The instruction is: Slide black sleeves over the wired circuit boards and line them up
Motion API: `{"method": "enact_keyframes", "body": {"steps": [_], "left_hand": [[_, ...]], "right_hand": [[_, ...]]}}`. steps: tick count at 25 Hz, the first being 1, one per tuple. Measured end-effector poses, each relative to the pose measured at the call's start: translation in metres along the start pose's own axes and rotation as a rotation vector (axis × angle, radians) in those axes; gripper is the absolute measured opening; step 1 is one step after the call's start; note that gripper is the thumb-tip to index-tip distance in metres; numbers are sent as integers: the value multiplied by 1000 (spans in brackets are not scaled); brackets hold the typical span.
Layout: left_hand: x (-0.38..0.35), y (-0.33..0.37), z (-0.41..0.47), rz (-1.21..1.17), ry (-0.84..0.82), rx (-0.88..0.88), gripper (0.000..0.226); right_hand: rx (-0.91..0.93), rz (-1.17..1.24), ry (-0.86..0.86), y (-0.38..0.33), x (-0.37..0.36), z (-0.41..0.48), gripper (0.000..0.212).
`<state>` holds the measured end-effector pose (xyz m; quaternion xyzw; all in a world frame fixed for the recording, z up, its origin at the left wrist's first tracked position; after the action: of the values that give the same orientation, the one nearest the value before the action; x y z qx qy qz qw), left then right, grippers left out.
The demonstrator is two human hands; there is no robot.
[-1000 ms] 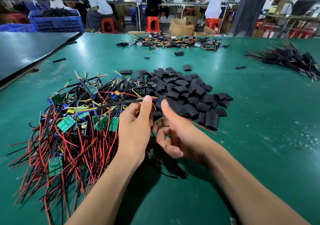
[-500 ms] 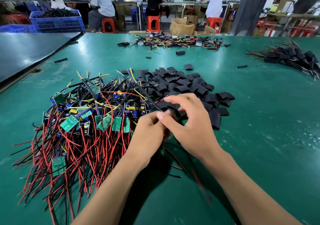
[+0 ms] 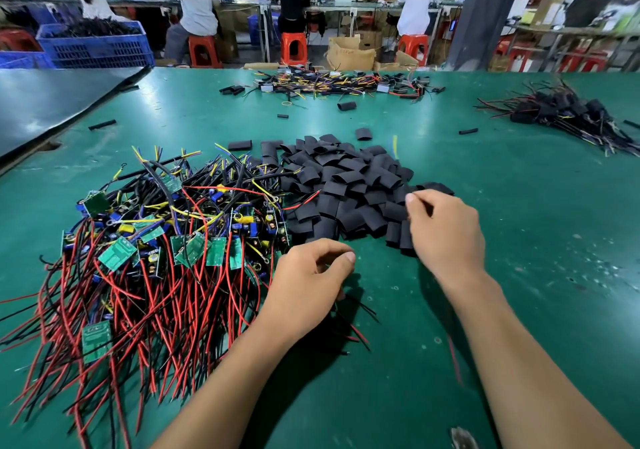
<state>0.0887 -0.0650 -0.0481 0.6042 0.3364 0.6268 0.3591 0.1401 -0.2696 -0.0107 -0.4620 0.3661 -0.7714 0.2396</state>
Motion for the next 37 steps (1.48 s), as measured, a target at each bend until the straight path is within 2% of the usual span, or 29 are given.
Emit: {"method": "enact_keyframes", "body": {"steps": [3, 5, 7, 9, 11, 14, 18, 23, 28, 31, 32, 35, 37], "left_hand": [[0, 1, -1, 47, 3, -16, 10], [0, 2, -1, 60, 8, -28, 10], [0, 3, -2, 64, 19, -27, 11], [2, 3, -2, 76, 38, -28, 11], [4, 2, -2, 86, 61, -37, 11], [8, 3, -2, 84, 94, -45, 11], [8, 3, -1, 106, 113, -50, 13], [11, 4, -3, 112, 190, -65, 14], [37, 14, -14, 277, 575, -177, 23], [38, 2, -5, 217, 508, -26, 58], [36, 0, -2, 223, 463, -5, 62], [37, 6, 3, 373, 449, -46, 35], [38, 8, 2, 382, 460, -48, 22]], "right_hand": [[-46, -219, 54, 12, 11, 5, 30], [42, -99, 96, -1, 6, -2, 30], [75, 55, 32, -11, -12, -13, 20], [-43, 33, -86, -3, -26, -16, 19], [-207, -39, -146, 14, -23, -11, 33], [-336, -96, -112, 34, -1, 2, 51], [-368, -81, -31, 44, 14, 7, 48], [-155, 31, 48, 33, 6, 7, 34], [-82, -87, -78, 22, -23, -8, 34], [31, -62, -61, 10, -30, -13, 33], [64, -50, -68, 4, -34, -16, 32], [191, 33, -129, -11, -48, -28, 26], [295, 208, -201, -23, -56, -37, 27]]}}
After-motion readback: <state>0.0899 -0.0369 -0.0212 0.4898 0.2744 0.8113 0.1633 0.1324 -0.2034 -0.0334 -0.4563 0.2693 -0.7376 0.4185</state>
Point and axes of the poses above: each hand's wrist, its own z-axis towards the middle knuckle, its own x-axis out of the back of the hand, y = z × x, the point moved 7 cm from there along z, towards the middle knuckle, and after that the axes turned 14 degrees about z, right-handed, at the moved point
